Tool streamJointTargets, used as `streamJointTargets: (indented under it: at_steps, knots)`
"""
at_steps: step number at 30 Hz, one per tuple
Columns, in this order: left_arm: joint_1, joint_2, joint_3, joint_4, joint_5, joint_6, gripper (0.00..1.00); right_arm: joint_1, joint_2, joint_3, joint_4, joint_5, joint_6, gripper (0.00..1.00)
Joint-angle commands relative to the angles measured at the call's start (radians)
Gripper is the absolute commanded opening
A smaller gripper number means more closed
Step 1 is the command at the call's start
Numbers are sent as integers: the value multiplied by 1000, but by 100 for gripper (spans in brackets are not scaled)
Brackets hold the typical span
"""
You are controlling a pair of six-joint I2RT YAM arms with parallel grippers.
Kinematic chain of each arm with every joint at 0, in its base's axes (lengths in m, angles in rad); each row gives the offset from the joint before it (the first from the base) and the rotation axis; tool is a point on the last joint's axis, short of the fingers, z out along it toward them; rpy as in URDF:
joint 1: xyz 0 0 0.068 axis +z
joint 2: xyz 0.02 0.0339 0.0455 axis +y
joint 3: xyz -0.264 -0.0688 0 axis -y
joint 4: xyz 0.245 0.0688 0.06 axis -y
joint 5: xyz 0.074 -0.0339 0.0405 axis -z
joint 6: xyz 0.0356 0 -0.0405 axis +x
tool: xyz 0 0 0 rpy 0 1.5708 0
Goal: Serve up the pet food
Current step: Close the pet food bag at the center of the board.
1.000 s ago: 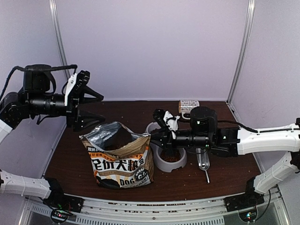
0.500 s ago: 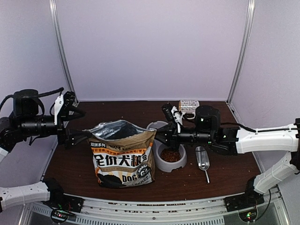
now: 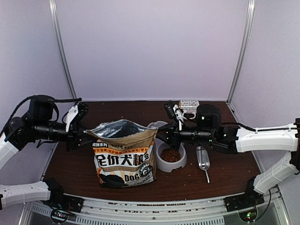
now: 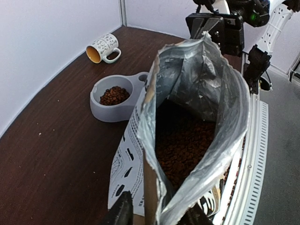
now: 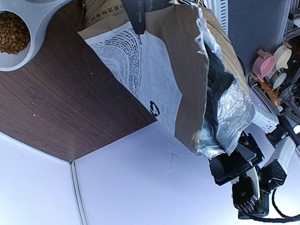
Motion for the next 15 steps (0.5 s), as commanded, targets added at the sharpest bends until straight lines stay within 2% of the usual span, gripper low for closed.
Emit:
streamJointTargets:
  at_steps: [1, 3, 5, 11, 15]
  knots:
    - [7, 15, -14, 74, 55, 3, 29, -31, -13, 14, 117, 22, 27, 0]
    - [7, 35, -11, 76, 76, 9, 13, -34, -16, 13, 114, 21, 30, 0]
    - [7, 39, -10, 86, 82, 12, 1, -35, -27, 10, 99, 29, 29, 0]
    - [28, -29, -11, 143, -25, 8, 0, -37, -125, -14, -21, 104, -12, 0]
    - [83, -54, -2, 166, -10, 12, 0, -44, -220, -51, -92, 198, -22, 0]
